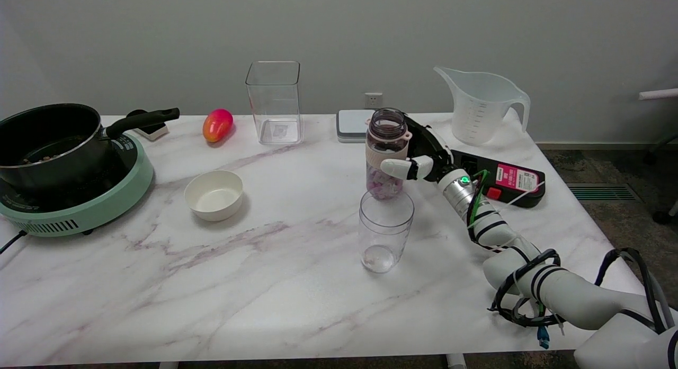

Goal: Pick up the bottle.

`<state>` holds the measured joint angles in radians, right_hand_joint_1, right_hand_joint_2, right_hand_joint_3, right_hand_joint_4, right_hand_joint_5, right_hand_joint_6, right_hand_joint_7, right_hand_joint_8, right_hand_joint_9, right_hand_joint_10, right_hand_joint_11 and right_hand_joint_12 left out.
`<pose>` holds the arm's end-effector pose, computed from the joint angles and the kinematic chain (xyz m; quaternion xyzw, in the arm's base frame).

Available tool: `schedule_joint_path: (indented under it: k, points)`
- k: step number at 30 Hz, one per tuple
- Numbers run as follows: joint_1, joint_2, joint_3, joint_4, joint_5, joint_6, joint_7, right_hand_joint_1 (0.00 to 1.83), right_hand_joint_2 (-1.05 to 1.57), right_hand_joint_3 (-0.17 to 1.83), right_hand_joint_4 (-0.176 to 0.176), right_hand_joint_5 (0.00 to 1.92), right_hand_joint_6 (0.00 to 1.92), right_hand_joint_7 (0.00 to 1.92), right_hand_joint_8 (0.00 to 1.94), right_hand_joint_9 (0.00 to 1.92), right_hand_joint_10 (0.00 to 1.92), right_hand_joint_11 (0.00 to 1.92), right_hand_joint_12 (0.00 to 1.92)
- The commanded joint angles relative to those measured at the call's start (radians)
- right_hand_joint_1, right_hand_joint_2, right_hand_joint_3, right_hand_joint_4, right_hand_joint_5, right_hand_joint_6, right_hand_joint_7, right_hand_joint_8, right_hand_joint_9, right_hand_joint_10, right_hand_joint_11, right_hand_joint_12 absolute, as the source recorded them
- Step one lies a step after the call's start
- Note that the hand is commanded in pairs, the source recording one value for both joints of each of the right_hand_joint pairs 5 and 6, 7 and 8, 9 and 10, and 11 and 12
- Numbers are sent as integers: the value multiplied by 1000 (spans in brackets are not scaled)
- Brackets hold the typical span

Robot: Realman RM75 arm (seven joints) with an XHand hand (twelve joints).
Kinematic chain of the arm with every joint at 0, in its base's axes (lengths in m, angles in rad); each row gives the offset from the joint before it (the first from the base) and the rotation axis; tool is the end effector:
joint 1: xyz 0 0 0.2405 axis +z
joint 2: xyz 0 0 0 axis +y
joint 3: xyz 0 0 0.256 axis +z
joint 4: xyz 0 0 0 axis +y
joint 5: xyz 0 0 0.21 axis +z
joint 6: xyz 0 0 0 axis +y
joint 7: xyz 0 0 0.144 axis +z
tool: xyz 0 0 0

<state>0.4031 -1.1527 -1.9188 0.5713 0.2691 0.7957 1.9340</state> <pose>-0.3159 -0.4018 0.3739 0.5298 -0.4930 0.5369 0.4336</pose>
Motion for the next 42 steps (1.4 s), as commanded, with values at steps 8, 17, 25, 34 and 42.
schedule_joint_path:
  k: [8,17,25,34,42]
  points:
    - [28,9,1,-36,-5,-8,-1,1380,-159,961,0,457,457,818,818,722,722,726,726]
    - [49,25,1,-65,-5,-8,-1,1361,-323,1129,0,463,463,779,779,633,633,717,717]
    - [58,25,-1,-82,-5,-10,-1,1343,-591,1362,0,370,370,653,653,551,551,646,646]
    - [69,28,-1,-97,-6,-22,-1,1319,-903,1482,0,124,124,370,370,450,450,529,529]
    - [75,22,-23,-89,-6,-36,-1,1320,-914,1426,0,104,104,341,341,429,429,499,499]
